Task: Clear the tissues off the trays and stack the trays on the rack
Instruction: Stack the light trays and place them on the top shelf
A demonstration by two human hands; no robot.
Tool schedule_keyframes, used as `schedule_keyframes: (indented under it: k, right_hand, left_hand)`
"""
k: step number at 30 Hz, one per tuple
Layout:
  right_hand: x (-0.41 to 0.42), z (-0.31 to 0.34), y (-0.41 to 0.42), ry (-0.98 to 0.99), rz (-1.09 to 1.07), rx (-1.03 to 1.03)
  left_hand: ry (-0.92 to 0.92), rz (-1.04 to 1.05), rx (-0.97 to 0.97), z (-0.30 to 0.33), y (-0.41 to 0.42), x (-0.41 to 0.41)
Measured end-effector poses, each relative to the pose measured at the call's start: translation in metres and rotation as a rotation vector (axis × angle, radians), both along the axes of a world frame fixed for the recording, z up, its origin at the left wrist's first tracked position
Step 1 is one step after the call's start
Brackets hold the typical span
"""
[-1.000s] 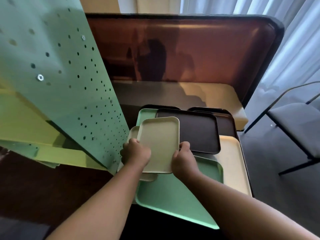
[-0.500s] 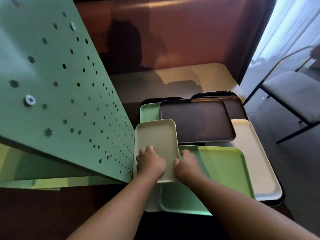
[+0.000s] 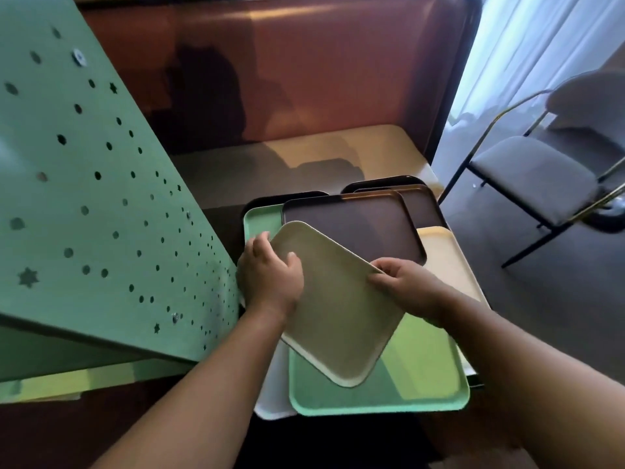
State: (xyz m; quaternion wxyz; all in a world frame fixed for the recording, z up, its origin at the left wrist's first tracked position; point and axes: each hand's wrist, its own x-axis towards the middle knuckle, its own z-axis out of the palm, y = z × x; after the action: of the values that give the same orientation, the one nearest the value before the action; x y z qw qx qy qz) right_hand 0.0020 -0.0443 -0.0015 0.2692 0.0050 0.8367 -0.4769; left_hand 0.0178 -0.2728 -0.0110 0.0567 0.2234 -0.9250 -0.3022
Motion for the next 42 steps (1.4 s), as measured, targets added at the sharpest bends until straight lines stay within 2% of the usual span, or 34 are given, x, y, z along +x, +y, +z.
schedule_keyframes:
  k: [2,4,7,9,15,18,21,23,25,27,29,36,42]
  right_hand:
    - [-0.007,0.010,0.026,-0.101,-0.005,-0.114]
    - [-0.012,0.007,0.044,-0.134,-0.116,-0.146]
    - [-0.007,-0.012,0.058,-0.180,-0.461,-0.177]
    - [0.006,-0.026,0.063,-0.177,-0.542,-0.074]
    - [0.034,-0.055,0.076,-0.162,-0.391,0.201]
    - [0.038,-0.060,0.078,-0.078,-0.266,0.304]
    - [0.042,-0.060,0.082,0.043,-0.184,0.347]
    - [0.048,-0.060,0.091,0.090,-0.146,0.510]
    - [0.054,-0.062,0.101,-0.014,-0.163,0.629]
    - [0.058,-0.063,0.108,-0.199,-0.208,0.568]
    - [0.061,-0.062,0.110,-0.295,-0.226,0.461]
    - [0.055,-0.042,0.113,-0.096,-0.278,0.416]
    - [-0.022,-0.022,0.101,0.062,-0.315,0.374]
  left_hand:
    - [-0.142,-0.073,0.130,0.000,0.001,-0.004]
    - [-0.227,-0.118,0.242,-0.005,0.004,-0.001]
    - [-0.262,-0.062,0.260,-0.020,0.015,0.017]
    - [-0.310,-0.078,0.219,-0.035,0.025,0.031]
    - [-0.480,-0.126,0.059,-0.063,0.052,0.062]
    - [-0.503,-0.132,-0.058,-0.063,0.059,0.068]
    - [-0.478,-0.154,-0.272,-0.060,0.057,0.071]
    - [-0.504,-0.146,-0.348,-0.060,0.055,0.074]
    - [-0.555,-0.094,-0.294,-0.061,0.055,0.076]
    - [-0.588,0.001,-0.139,-0.063,0.056,0.075]
    - [-0.575,0.067,-0.026,-0.064,0.058,0.076]
    - [-0.400,0.137,-0.002,-0.043,0.056,0.068]
    - [-0.290,0.150,0.068,-0.019,0.048,0.000]
